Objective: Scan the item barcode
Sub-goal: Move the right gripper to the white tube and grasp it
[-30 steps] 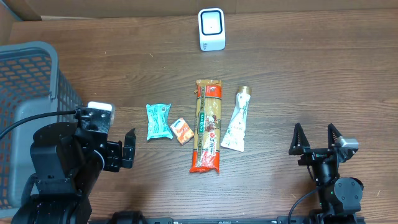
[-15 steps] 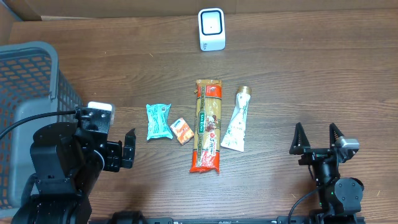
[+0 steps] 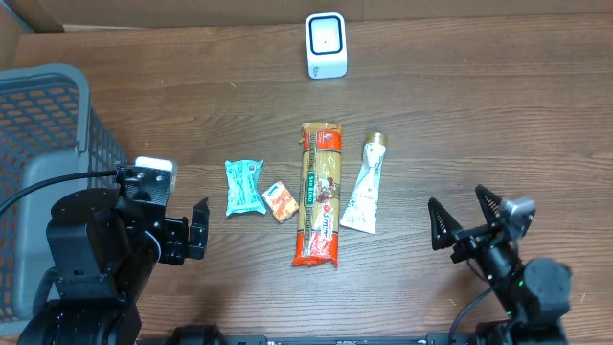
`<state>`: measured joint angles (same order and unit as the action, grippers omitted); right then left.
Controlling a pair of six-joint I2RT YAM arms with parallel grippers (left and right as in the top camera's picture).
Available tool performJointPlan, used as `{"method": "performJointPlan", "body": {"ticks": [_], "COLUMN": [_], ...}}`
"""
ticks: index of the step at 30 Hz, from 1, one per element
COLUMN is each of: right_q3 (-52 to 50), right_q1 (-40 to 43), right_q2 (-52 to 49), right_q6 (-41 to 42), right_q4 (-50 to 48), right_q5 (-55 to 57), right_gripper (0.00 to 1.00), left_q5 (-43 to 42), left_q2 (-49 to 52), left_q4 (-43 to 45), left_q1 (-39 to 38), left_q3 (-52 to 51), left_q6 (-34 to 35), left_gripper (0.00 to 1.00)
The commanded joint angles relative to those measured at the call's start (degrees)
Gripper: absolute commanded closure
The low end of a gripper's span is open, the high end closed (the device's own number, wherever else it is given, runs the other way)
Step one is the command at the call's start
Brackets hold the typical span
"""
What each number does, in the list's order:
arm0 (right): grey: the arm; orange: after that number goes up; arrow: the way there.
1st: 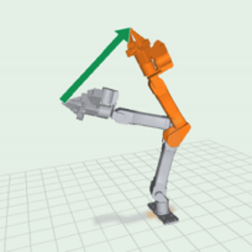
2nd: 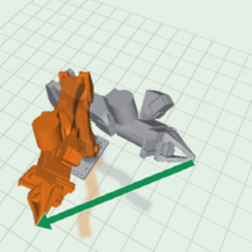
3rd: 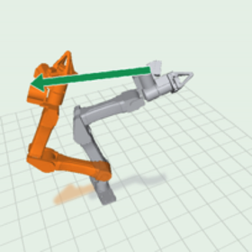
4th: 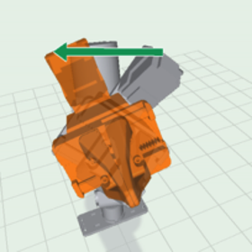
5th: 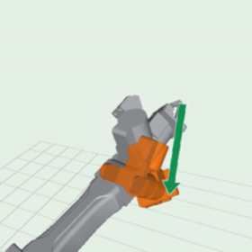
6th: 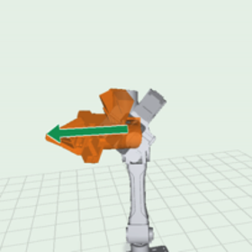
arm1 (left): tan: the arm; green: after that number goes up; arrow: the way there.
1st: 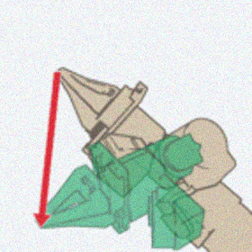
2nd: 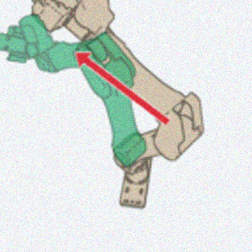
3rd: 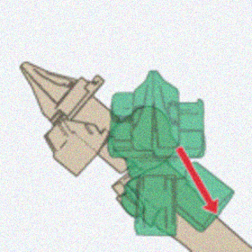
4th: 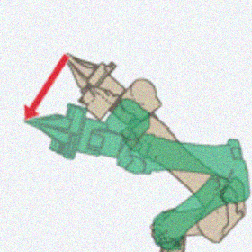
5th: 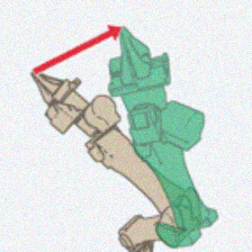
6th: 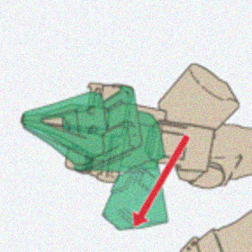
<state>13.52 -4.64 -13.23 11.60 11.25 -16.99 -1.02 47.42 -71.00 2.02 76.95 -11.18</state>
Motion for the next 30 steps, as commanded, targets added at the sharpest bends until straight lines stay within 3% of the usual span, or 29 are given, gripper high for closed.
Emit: {"method": "performJointPlan", "body": {"ticks": [1, 11, 15, 24, 27, 30], "right_q3": [10.4, 46.8, 55.9, 57.4, 57.4, 57.4], "right_q1": [-0.4, -0.8, -2.1, -2.5, -4.0, -6.9], "right_q2": [-8.4, -44.8, -57.7, -77.2, -80.9, -82.2], "right_q6": [0.3, 0.1, -1.4, 0.6, 0.9, 4.1], "right_q4": [3.4, 36.7, 47.1, 40.6, 38.3, 38.8], "right_q5": [-4.4, -10.5, -10.5, -16.7, -16.8, -8.9], "right_gripper": [0.0, 0.0, 0.0, 0.01, 0.15, 0.16], "left_q5": [0.5, 0.5, 0.5, 0.5, 0.5, 0.5], "left_q2": [0.1, 0.1, 0.1, 0.1, 0.1, 0.1], "left_q4": [0.0, 0.0, 0.0, 0.0, 0.0, 0.0], "left_q1": [0.2, 0.2, 0.2, 0.2, 0.2, 0.2], "left_q3": [0.0, 0.0, 0.0, 0.0, 0.0, 0.0], "left_q6": [-1.3, -1.3, -1.3, -1.3, -1.3, -1.3], "left_gripper": [0.0, 0.0, 0.0, 0.0, 0.0, 0.0]}}
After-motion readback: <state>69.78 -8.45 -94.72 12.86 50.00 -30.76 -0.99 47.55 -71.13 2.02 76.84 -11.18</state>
